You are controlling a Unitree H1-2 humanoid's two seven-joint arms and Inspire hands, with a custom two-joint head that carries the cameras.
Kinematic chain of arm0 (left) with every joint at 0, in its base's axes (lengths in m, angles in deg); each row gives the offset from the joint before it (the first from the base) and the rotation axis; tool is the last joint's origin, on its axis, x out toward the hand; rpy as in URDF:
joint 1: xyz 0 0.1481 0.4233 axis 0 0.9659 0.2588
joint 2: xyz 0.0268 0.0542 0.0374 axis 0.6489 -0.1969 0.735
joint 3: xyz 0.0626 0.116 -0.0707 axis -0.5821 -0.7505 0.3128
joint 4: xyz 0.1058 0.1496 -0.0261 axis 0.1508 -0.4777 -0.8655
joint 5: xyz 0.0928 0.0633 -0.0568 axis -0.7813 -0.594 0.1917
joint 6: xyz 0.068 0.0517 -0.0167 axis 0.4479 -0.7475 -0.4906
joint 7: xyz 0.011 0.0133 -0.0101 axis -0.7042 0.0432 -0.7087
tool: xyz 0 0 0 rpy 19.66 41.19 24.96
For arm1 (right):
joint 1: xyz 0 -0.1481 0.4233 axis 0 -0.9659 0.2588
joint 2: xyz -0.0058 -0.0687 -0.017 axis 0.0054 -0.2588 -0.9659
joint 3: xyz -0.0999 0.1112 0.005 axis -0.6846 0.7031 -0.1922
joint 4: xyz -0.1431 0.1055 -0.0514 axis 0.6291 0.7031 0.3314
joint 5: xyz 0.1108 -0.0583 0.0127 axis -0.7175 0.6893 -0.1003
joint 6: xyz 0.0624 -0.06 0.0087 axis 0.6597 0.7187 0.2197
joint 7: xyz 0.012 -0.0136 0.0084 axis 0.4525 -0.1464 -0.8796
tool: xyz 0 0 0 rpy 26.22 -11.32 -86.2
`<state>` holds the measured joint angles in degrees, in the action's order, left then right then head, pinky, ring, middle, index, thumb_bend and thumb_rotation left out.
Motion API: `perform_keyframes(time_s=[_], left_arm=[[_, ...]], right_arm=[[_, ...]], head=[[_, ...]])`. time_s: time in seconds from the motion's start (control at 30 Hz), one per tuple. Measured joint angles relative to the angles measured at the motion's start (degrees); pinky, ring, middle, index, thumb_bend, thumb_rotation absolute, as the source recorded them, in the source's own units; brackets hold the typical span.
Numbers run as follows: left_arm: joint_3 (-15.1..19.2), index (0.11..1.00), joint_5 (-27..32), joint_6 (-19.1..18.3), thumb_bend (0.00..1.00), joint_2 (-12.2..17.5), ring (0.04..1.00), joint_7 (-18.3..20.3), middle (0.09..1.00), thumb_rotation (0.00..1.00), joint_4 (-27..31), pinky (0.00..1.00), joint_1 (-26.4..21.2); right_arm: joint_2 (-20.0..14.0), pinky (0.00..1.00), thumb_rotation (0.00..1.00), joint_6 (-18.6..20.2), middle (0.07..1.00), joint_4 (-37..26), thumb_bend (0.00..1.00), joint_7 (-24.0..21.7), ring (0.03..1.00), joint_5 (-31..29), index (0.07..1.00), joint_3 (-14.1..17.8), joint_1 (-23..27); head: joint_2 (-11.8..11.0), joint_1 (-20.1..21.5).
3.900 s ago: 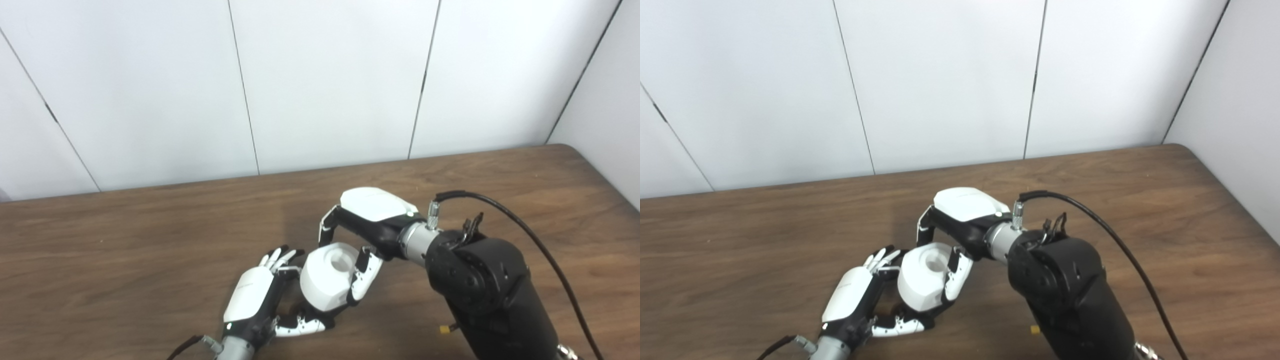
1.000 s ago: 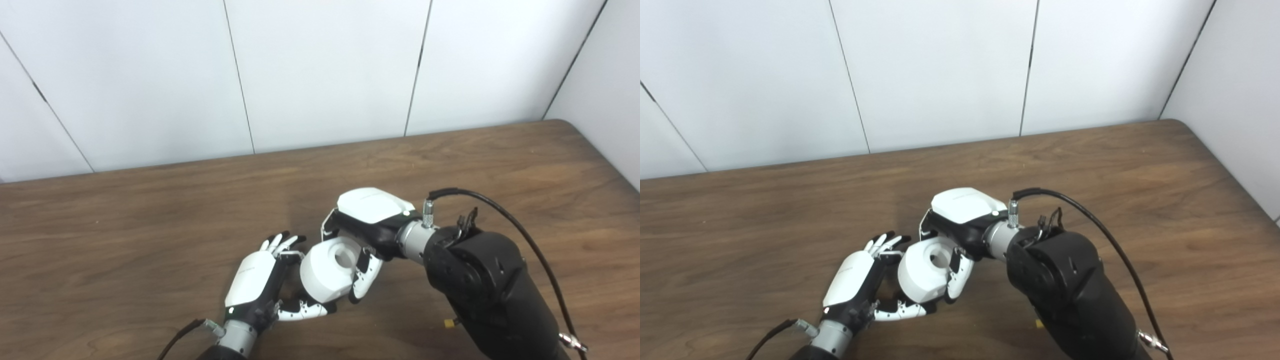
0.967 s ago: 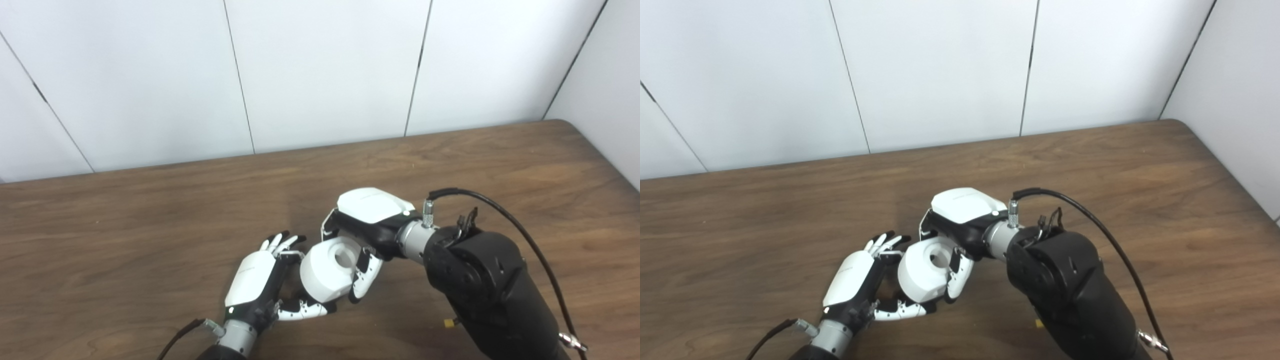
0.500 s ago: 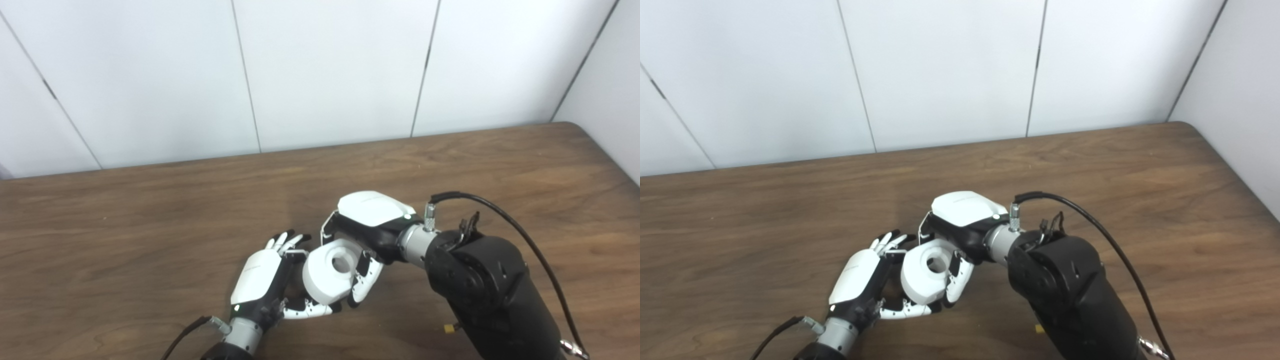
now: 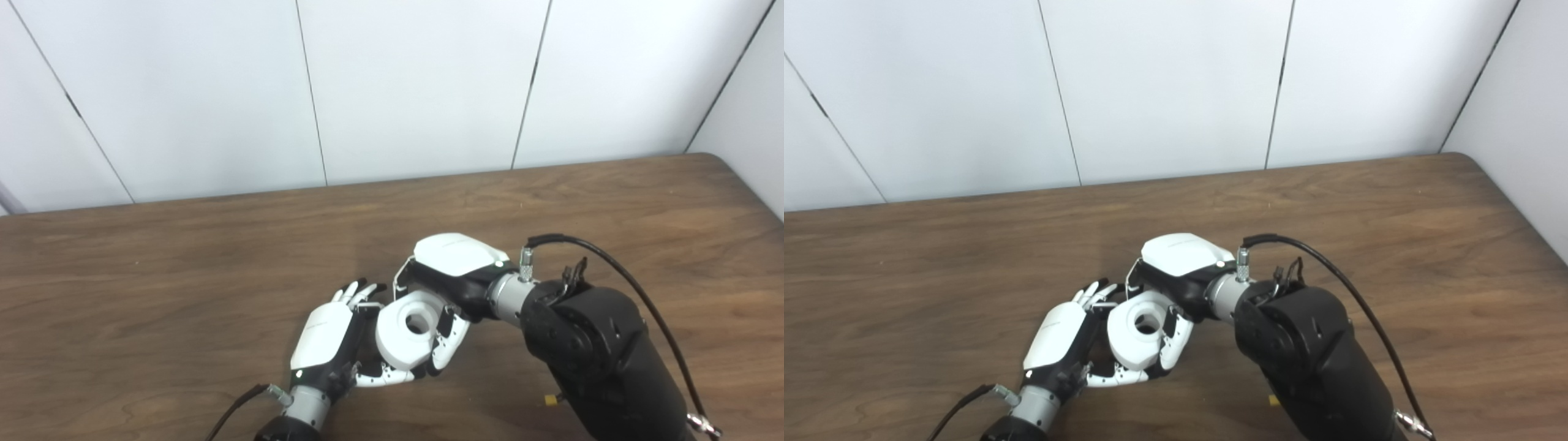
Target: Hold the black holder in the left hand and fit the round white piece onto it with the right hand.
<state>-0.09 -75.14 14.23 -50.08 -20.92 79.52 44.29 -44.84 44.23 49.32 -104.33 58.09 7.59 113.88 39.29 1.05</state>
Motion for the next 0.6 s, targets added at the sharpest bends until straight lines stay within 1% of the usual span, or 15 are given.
perform_keyframes(time_s=[0.13,0.33,0.37,0.4,0.53,0.6], left_arm=[[-0.1,0.477,0.0,-0.3,0.52,-0.1,0.988,0.0,0.91,0.04,0.0,0.97,0.0],[-0.2,0.477,0.0,-0.5,0.52,-0.1,0.989,0.0,0.911,0.04,0.1,0.98,0.0],[-0.2,0.477,0.0,-0.5,0.52,-0.1,0.989,0.0,0.91,0.04,0.1,0.98,0.0],[-0.2,0.477,0.0,-0.5,0.52,-0.1,0.989,0.0,0.91,0.04,0.1,0.98,0.0],[-0.3,0.478,-0.1,-0.6,0.52,-0.1,0.991,0.0,0.912,0.04,0.2,0.98,0.1],[-0.5,0.478,-0.4,-1.1,0.52,-0.1,0.991,0.0,0.911,0.04,0.6,0.98,0.2]], right_arm=[[0.0,0.99,0.13,0.0,0.711,0.0,0.5,0.0,0.887,0.0,0.479,-0.1,0.0],[0.0,1.0,0.14,0.0,0.721,0.1,0.5,0.0,0.885,-0.1,0.48,-0.1,0.0],[0.0,1.0,0.13,0.0,0.722,0.1,0.5,0.0,0.882,-0.1,0.48,-0.1,0.0],[0.0,0.99,0.13,0.0,0.719,0.1,0.5,0.0,0.875,-0.1,0.479,-0.1,0.0],[0.0,0.97,0.14,0.0,0.697,0.1,0.5,0.0,0.859,-0.1,0.483,0.0,0.0],[0.0,0.99,0.14,0.0,0.678,0.1,0.51,0.1,0.849,-0.1,0.487,0.2,-0.1]], head=[[0.0,-0.1],[0.0,-0.1],[-0.5,-0.1],[-0.5,-0.1],[-0.4,-0.3],[-0.3,-0.3]])
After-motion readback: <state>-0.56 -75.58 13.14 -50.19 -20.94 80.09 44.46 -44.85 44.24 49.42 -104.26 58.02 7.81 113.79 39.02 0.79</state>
